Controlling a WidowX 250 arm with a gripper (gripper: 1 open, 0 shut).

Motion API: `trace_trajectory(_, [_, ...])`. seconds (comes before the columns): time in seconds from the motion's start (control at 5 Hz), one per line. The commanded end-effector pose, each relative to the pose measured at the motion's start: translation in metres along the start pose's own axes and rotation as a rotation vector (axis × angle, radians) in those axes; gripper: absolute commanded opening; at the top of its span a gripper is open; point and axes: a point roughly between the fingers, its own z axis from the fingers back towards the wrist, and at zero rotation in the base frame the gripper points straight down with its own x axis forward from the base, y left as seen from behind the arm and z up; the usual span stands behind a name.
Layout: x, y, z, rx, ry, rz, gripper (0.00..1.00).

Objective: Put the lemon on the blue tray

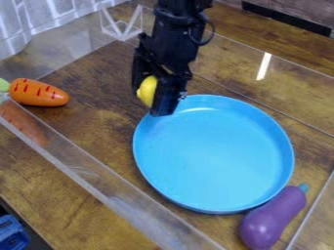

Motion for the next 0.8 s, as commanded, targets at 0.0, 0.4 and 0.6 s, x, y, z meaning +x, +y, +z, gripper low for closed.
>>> trace_trajectory(0.0, [0.002,-0.011,0.019,0.042,-0.073,0.010,0.00])
trace_trajectory(0.4, [-0.006,-0.010,0.033,0.058,-0.065,0.039,0.00])
trace_trajectory(0.6, [-0.011,-0.011,0.039,0.067,-0.060,0.048,0.00])
